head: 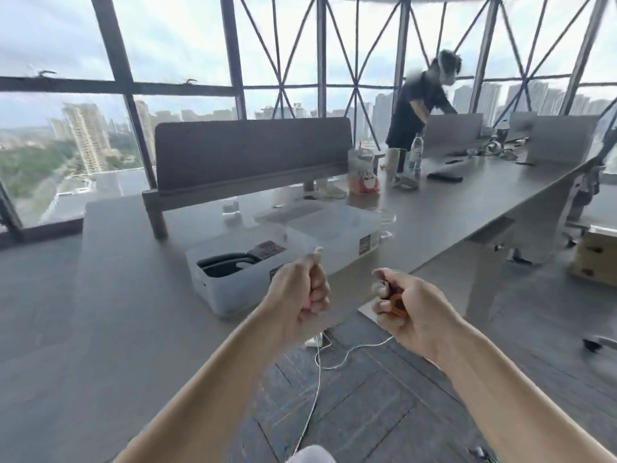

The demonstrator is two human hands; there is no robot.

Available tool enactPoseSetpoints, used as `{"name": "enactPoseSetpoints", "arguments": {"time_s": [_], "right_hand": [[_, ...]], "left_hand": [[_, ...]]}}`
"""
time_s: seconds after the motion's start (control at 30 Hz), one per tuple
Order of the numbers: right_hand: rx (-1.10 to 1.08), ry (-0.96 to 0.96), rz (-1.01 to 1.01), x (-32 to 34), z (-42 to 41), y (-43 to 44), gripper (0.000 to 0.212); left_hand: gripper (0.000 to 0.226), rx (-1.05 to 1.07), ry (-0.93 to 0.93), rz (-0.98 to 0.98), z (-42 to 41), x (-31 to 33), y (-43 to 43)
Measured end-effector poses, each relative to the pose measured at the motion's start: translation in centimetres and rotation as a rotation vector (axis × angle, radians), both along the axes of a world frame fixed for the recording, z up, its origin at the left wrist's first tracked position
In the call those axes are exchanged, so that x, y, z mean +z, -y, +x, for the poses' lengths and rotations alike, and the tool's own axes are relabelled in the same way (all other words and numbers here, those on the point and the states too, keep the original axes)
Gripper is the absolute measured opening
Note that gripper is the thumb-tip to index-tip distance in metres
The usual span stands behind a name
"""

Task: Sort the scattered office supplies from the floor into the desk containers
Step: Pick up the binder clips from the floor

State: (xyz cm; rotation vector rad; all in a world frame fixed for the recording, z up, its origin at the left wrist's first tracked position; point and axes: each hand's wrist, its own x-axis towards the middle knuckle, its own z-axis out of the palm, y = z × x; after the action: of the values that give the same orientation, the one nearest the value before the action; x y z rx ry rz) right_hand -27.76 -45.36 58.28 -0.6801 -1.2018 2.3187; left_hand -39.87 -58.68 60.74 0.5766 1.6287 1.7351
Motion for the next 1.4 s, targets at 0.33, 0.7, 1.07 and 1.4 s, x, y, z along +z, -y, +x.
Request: {"name": "enactPoseSetpoints", "arguments": {"time_s": [0.33, 0.7, 1.07, 1.4], "right_hand": [[0.189, 0.045, 0.211, 5.1, -19.7, -0.1, 0.017], [0.385, 0.166, 0.844, 3.1, -29.5, -0.5, 0.027], [0.551, 0.117, 0.542, 3.9, -29.3, -2.9, 0.02], [0.578, 0.09, 0.761, 3.5, -29.0, -3.2, 0.015]], "left_hand": [[0.049, 0.074, -0.263, -0.233, -17.2, 3.4, 1.9], [0.026, -0.105, -0.245, -0.392, -23.0, 1.6, 2.8], [0.024, -0.2, -0.398, -0.516, -23.5, 3.1, 2.6], [0.013, -0.145, -0.511, -0.49, -22.6, 3.2, 3.3]]}}
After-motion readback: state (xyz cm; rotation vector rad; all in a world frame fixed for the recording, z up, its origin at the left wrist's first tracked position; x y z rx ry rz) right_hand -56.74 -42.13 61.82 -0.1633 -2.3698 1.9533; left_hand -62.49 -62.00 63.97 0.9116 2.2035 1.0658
